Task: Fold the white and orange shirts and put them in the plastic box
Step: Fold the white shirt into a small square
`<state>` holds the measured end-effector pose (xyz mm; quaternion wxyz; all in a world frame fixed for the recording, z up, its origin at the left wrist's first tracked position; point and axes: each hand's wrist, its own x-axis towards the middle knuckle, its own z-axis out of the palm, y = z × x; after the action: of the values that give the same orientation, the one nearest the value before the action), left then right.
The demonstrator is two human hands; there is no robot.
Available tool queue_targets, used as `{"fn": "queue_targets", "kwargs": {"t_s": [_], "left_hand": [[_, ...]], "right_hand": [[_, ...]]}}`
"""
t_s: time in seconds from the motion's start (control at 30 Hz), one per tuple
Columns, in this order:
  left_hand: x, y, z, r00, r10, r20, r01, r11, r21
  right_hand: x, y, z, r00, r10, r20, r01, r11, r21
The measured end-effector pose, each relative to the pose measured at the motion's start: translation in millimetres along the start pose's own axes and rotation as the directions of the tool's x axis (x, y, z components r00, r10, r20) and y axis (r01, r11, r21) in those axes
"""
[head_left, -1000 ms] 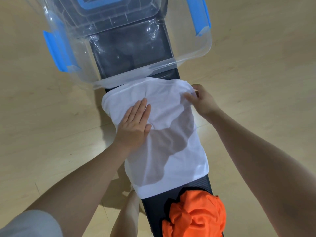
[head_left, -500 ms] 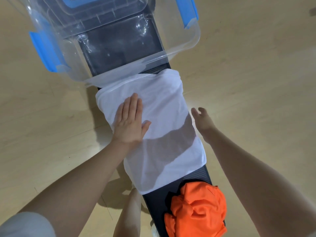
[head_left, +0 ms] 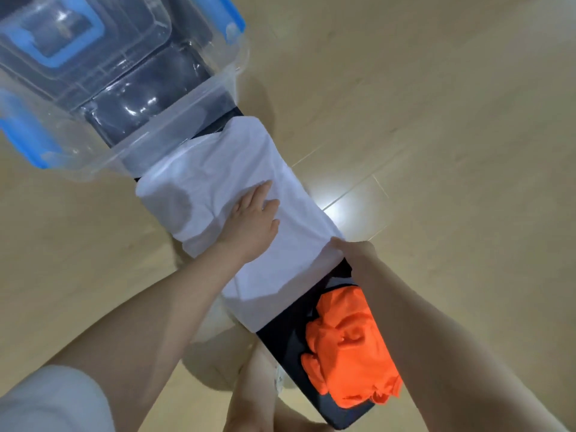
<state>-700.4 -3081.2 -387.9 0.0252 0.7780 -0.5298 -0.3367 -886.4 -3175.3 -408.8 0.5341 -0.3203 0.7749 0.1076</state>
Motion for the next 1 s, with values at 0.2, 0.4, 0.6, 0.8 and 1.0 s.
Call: {"fn": "queue_targets", "kwargs": {"t_s": [0.2, 0.4, 0.6, 0.8, 1.0], "left_hand": [[-16.0, 12.7, -15.7, 0.999, 0.038, 0.033, -0.04, 0.997, 0.064], [14.4, 30.0, -18.2, 0.99, 0.111, 0.091, -0.119, 0.99, 0.081], [76.0, 39.9, -32.7, 0.945, 0.236, 0.229, -0.265, 0.958, 0.108], [117.0, 54.9, -55.5, 0.752, 0.48, 0.452, -0.491, 0.865, -0.101], [126.2, 97.6, -91.4, 0.51, 0.42, 0.751, -0.59, 0.806, -0.05]], "right_hand": [[0.2, -1.5, 7.5, 0.964, -0.259, -0.054, 0.265, 0.94, 0.216], [11.6, 7.5, 0.7, 0.996, -0.069, 0.056, 0.042, 0.924, 0.38], [30.6, -11.3, 0.8, 0.986, 0.065, 0.154, -0.134, 0.857, 0.498], [-3.3, -33.4, -2.5, 0.887, -0.369, 0.278, 0.086, 0.724, 0.685], [-56.0, -18.8, -21.4, 0.743, -0.611, 0.273, 0.172, 0.568, 0.805]]}}
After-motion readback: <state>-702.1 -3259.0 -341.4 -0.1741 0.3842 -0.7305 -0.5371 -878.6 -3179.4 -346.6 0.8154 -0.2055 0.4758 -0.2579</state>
